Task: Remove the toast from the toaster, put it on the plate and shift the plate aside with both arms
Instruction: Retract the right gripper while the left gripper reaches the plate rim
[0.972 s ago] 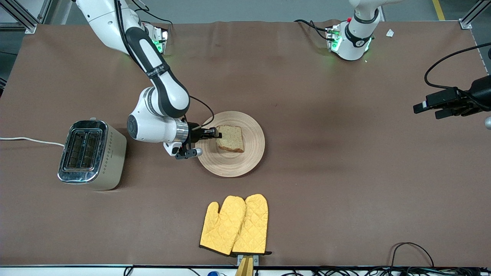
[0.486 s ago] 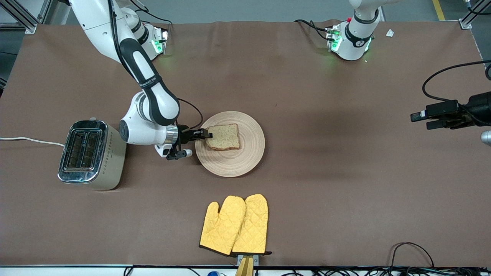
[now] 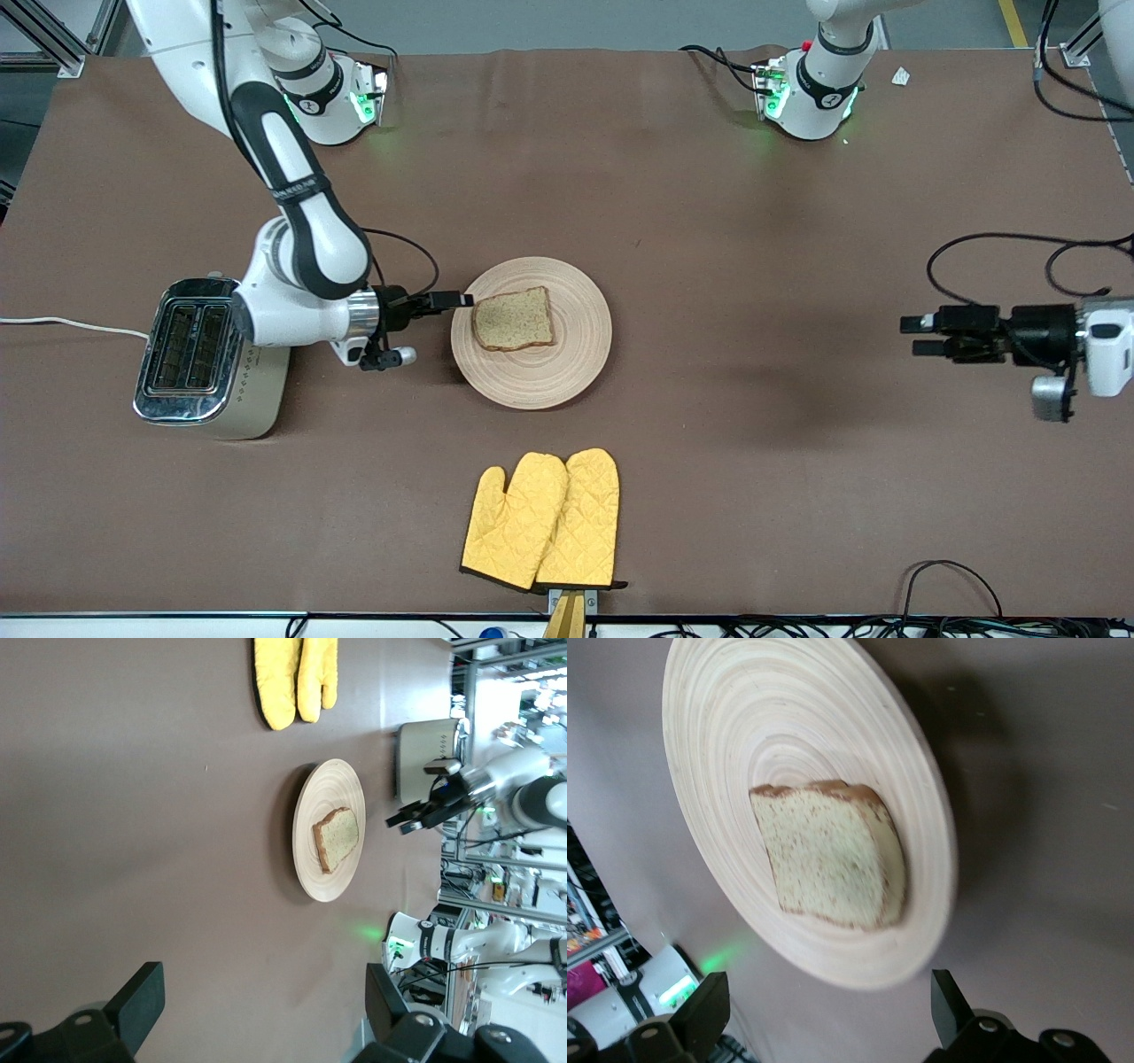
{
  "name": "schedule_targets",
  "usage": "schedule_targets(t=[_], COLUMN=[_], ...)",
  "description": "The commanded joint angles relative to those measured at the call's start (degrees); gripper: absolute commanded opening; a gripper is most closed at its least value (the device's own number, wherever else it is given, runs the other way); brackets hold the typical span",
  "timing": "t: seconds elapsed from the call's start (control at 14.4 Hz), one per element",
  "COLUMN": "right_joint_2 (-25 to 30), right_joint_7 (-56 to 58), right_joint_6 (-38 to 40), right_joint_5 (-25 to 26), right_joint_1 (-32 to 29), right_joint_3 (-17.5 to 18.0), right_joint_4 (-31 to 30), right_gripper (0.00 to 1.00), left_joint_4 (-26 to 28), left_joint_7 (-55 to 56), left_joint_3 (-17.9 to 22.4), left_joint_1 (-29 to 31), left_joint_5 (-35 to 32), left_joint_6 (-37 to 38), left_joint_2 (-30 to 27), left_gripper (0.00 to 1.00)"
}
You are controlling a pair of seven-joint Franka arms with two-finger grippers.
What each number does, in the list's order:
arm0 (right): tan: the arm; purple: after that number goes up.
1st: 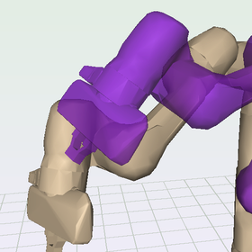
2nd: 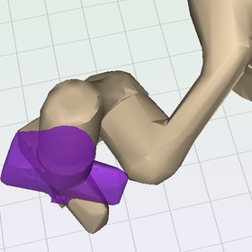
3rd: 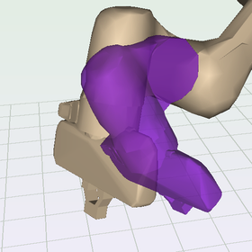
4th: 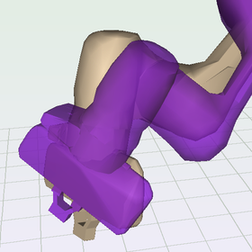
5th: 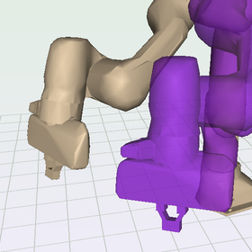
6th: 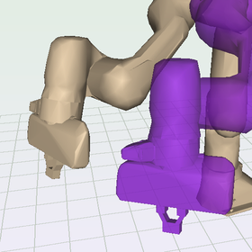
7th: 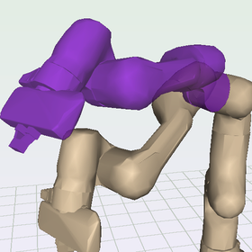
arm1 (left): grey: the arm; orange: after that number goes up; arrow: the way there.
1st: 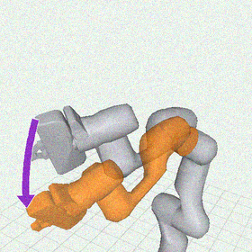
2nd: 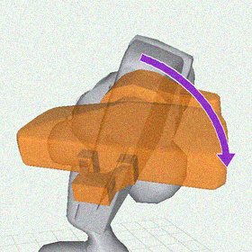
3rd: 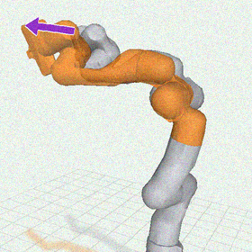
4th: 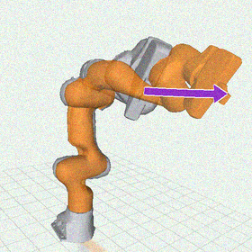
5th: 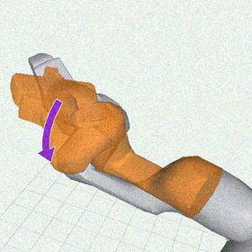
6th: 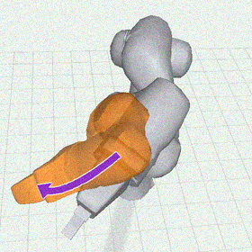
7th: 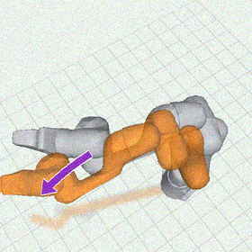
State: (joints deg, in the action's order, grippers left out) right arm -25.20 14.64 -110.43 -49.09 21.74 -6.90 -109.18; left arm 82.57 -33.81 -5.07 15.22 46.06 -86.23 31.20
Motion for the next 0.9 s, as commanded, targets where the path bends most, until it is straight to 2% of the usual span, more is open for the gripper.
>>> schedule_targets(t=[0.0,0.14,0.21,0.35,0.49,0.62,0.69,0.83], right_joint_2=[3.66,6.64,9.27,13.84,17.54,19.22,19.05,19.22], right_joint_7=[-11.34,-14.80,-14.73,-14.29,-14.55,-14.72,-14.64,-14.20], right_joint_6=[6.18,10.04,10.49,11.63,12.69,16.71,19.61,23.66], right_joint_5=[13.17,23.21,24.99,28.59,36.23,38.46,38.81,43.18], right_joint_1=[-0.29,-0.38,-0.38,-0.91,-0.99,-0.99,-0.99,-1.08], right_joint_3=[-1.71,-1.98,-2.85,-6.36,-8.56,-11.46,-12.60,-13.40], right_joint_4=[5.36,8.27,8.20,8.37,9.86,14.06,17.48,22.59], right_gripper=[1.00,1.00,1.00,1.00,1.00,1.00,1.00,1.00], left_joint_4=[0.12,3.72,4.96,8.38,12.59,13.05,13.14,14.28], left_joint_7=[-8.52,-14.67,-18.27,-20.41,-21.03,-22.43,-22.52,-22.79], left_joint_3=[-0.64,-1.69,-2.65,-5.63,-7.84,-8.99,-9.08,-9.43], left_joint_1=[-0.80,-2.03,-2.82,-3.88,-5.63,-8.35,-9.50,-13.10], left_joint_5=[4.80,9.72,11.84,15.27,18.78,19.68,20.72,23.53], left_joint_6=[-3.40,-8.58,-11.65,-16.14,-20.01,-21.08,-21.35,-21.44], left_joint_2=[5.35,6.94,7.90,8.27,8.27,9.58,10.11,10.99], left_gripper=[1.00,1.00,0.94,0.91,0.88,0.74,0.74,0.73])
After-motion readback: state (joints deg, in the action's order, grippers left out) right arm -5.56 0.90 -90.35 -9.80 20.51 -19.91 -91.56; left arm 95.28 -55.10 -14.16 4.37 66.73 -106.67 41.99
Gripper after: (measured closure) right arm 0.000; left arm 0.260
